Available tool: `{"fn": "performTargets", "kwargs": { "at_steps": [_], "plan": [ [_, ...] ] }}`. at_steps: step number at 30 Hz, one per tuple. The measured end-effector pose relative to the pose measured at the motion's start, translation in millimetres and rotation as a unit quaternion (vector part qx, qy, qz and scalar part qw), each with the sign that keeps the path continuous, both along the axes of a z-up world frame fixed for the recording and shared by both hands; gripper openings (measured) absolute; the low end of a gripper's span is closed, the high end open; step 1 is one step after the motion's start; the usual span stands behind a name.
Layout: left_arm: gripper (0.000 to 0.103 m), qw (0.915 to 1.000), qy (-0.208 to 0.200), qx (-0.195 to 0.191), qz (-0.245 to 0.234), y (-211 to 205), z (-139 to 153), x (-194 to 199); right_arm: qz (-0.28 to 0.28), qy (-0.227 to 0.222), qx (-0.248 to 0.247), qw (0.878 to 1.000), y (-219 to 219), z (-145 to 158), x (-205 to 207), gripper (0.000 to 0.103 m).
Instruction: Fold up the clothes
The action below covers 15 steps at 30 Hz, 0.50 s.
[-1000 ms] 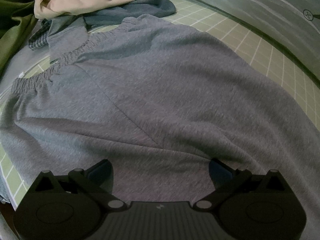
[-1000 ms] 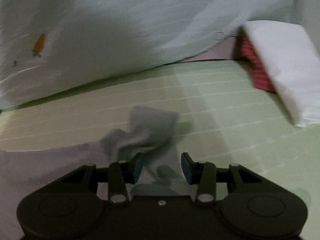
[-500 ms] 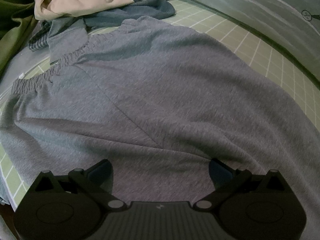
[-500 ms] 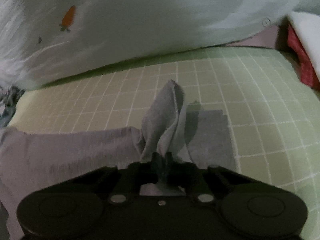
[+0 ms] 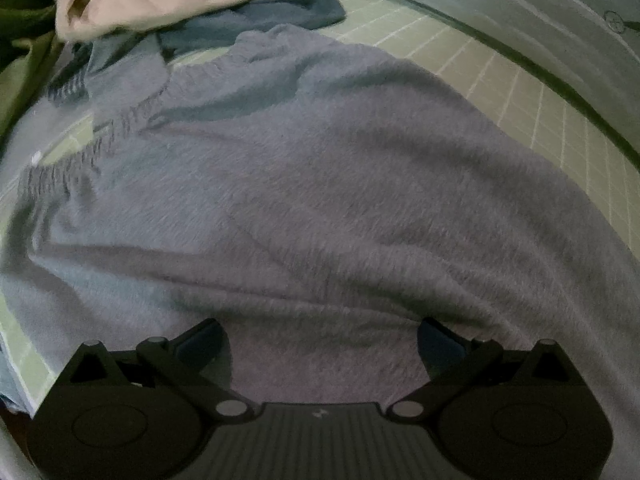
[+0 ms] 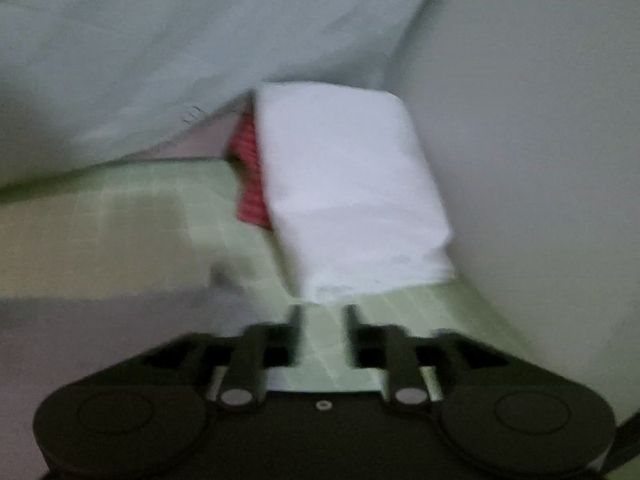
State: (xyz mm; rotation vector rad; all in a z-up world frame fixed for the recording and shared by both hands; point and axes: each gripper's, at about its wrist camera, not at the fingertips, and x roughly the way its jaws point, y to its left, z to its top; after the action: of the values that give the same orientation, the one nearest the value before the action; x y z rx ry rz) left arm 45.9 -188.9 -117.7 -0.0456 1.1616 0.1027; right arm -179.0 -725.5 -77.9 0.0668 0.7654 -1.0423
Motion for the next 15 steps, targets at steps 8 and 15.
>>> {"fn": "performTargets", "kwargs": {
  "at_steps": [8,15],
  "plan": [
    [0.103,0.9973,-0.072,-0.014,-0.004,-10,38,37,0.042,-0.088,0.125,0.987,4,-18,30,0.076],
    [0.103,0.9973,-0.056,-0.045,0.017,-33,21,106,0.028,-0.099,0.175,0.979,-4,-44,71,0.078]
  ]
}}
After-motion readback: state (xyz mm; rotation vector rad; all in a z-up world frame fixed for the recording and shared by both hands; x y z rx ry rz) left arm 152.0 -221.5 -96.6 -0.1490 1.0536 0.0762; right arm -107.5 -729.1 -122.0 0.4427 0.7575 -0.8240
